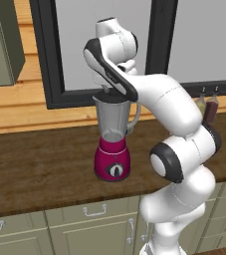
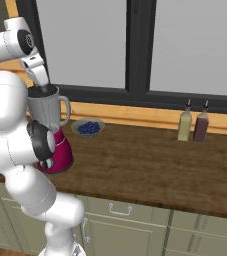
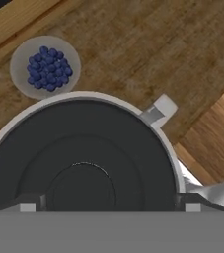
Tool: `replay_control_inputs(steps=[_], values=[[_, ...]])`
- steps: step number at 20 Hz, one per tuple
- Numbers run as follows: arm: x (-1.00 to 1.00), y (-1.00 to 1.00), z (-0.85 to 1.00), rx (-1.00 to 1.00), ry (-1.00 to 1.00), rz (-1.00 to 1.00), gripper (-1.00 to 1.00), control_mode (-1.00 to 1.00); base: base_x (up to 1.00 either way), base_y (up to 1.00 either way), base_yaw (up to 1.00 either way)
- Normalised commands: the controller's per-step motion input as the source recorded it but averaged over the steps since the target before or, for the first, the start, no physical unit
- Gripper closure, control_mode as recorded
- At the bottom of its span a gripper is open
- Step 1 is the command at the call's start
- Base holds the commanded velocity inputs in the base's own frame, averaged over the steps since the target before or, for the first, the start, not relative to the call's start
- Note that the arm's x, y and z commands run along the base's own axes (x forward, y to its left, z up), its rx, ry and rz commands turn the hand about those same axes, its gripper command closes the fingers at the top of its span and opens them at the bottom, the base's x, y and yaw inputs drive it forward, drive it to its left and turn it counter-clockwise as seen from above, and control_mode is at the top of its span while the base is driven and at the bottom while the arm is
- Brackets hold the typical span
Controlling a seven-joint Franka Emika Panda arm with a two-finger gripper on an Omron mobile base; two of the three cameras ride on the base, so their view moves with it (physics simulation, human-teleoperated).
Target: Close the lid blender by securely placing the lid on top.
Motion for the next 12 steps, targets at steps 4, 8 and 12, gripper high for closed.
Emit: replay_control_inputs(steps=[4, 8, 12], values=[[0.07, -0.57, 0.01, 0.01, 0.01, 0.09, -1.00, -1.00, 0.00, 0.00, 0.00], [0.19, -0.33, 0.18, 0.00, 0.08, 0.11, -1.00, -1.00, 0.00, 0.00, 0.00], [0.18, -0.09, 0.21, 0.00, 0.18, 0.11, -1.00, -1.00, 0.00, 0.00, 0.00]])
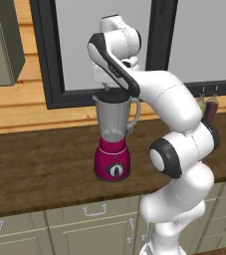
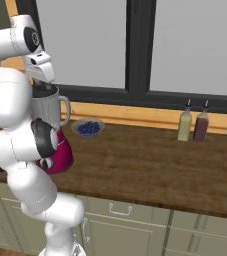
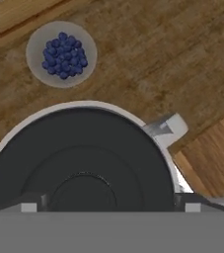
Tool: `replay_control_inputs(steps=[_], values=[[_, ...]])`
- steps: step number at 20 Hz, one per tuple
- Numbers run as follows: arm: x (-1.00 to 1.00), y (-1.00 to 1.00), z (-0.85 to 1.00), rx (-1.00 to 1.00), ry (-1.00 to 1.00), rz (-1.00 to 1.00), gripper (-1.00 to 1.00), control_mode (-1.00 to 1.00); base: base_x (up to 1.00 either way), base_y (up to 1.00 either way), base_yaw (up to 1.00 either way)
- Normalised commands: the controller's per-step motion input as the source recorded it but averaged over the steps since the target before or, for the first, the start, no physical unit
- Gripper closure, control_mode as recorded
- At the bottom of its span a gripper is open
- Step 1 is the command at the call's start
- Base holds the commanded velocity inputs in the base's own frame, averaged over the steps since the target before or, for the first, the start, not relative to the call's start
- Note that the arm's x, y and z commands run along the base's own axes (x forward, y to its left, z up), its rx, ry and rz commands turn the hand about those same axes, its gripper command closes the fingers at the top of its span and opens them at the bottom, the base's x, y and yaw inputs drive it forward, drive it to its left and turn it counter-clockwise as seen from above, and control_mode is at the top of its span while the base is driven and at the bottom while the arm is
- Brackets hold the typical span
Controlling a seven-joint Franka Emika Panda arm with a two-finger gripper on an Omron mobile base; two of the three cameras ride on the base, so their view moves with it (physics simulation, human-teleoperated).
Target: Close the lid blender by securely placing the lid on top.
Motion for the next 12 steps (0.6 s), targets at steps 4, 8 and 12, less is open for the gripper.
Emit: replay_control_inputs(steps=[4, 8, 12], values=[[0.20, 0.00, 0.15, -0.05, 0.27, 0.10, -1.00, -1.00, 0.00, 0.00, 0.00], [0.15, 0.00, 0.00, -0.08, 0.24, 0.11, -1.00, -1.00, 0.00, 0.00, 0.00], [0.05, -0.06, 0.00, -0.10, 0.13, 0.12, -1.00, -1.00, 0.00, 0.00, 0.00]])
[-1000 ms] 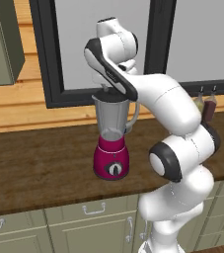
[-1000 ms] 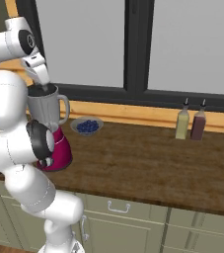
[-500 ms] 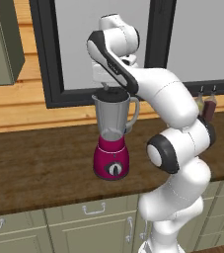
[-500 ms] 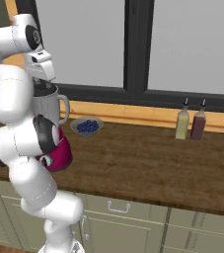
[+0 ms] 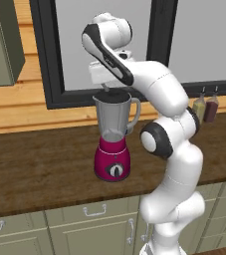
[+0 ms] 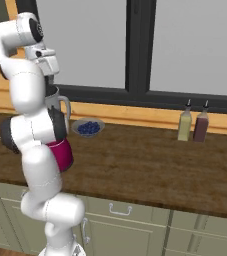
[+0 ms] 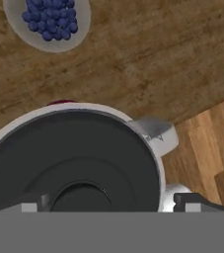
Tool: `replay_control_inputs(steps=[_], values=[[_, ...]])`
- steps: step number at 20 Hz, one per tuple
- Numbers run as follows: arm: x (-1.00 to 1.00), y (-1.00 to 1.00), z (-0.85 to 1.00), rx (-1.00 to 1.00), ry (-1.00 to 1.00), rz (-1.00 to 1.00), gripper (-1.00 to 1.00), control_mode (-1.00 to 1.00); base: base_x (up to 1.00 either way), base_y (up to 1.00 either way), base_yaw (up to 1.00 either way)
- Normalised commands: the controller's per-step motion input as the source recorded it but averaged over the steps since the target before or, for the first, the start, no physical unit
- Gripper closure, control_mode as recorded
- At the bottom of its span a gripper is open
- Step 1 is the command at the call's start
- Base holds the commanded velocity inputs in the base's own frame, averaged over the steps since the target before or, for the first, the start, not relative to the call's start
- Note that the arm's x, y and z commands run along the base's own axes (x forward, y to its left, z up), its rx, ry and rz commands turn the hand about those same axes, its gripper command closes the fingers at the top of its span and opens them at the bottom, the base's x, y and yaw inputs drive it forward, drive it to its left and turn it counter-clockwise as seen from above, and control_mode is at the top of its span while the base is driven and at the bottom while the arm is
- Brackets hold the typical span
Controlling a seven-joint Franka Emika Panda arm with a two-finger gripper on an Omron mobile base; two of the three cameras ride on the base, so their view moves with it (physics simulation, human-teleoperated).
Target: Close the lid blender by securely placing the lid on top.
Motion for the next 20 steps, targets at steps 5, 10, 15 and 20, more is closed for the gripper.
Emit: replay_control_inputs(steps=[5, 10, 15, 20], values=[[0.00, 0.00, 0.00, -0.12, 0.01, 0.16, -1.00, -1.00, 0.00, 0.00, 0.00], [-0.03, 0.00, 0.04, -0.08, -0.03, 0.19, -1.00, -1.00, 0.00, 0.00, 0.00], [-0.37, 0.00, 0.12, -0.03, -0.13, 0.26, -1.00, -1.00, 0.00, 0.00, 0.00], [-0.82, 0.00, 0.04, -0.02, -0.20, 0.23, -1.00, -1.00, 0.00, 0.00, 0.00]])
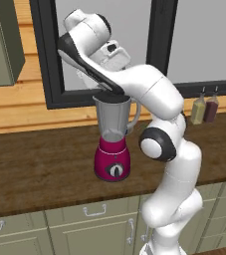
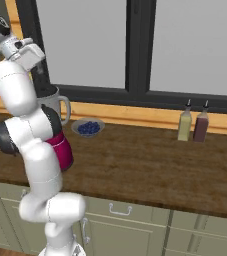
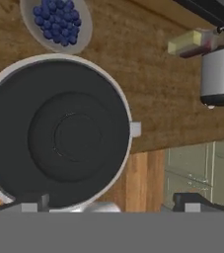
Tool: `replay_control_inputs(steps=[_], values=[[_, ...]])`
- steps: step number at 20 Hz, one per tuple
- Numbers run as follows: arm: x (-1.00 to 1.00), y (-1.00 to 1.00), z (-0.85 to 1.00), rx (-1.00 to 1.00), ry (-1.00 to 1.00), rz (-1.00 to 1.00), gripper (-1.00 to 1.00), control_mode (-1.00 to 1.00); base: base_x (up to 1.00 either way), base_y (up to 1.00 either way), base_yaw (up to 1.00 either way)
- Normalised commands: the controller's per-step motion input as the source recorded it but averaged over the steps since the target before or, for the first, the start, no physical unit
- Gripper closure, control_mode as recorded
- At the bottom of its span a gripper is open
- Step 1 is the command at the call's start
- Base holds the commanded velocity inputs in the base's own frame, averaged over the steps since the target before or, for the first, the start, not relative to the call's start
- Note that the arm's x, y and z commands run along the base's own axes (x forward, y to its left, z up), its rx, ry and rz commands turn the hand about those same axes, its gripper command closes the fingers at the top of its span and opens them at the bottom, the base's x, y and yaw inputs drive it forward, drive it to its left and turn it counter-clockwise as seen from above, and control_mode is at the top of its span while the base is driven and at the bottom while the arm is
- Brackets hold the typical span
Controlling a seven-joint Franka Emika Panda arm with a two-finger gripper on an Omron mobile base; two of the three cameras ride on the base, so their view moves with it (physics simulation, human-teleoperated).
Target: Close the lid blender by securely placing the lid on top.
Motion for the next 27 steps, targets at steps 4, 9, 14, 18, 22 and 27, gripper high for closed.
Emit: replay_control_inputs(steps=[4, 9, 14, 18, 22, 27], values=[[-0.86, -0.15, -0.13, 0.00, -0.32, 0.17, -1.00, -1.00, 0.00, 0.00, 0.00], [-0.76, -0.24, -0.16, 0.00, -0.33, 0.20, -1.00, -1.00, 0.00, 0.00, 0.00], [-0.51, -0.02, 0.00, 0.00, -0.32, 0.26, -1.00, -1.00, 0.00, 0.00, 0.00], [-0.64, 0.01, 0.00, 0.00, -0.35, 0.26, -1.00, -1.00, 0.00, 0.00, 0.00], [-0.83, 0.01, 0.00, 0.00, -0.36, 0.23, -1.00, -1.00, 0.00, 0.00, 0.00], [-0.66, 0.00, 0.00, 0.03, -0.30, 0.18, -1.00, -1.00, 0.00, 0.00, 0.00]])
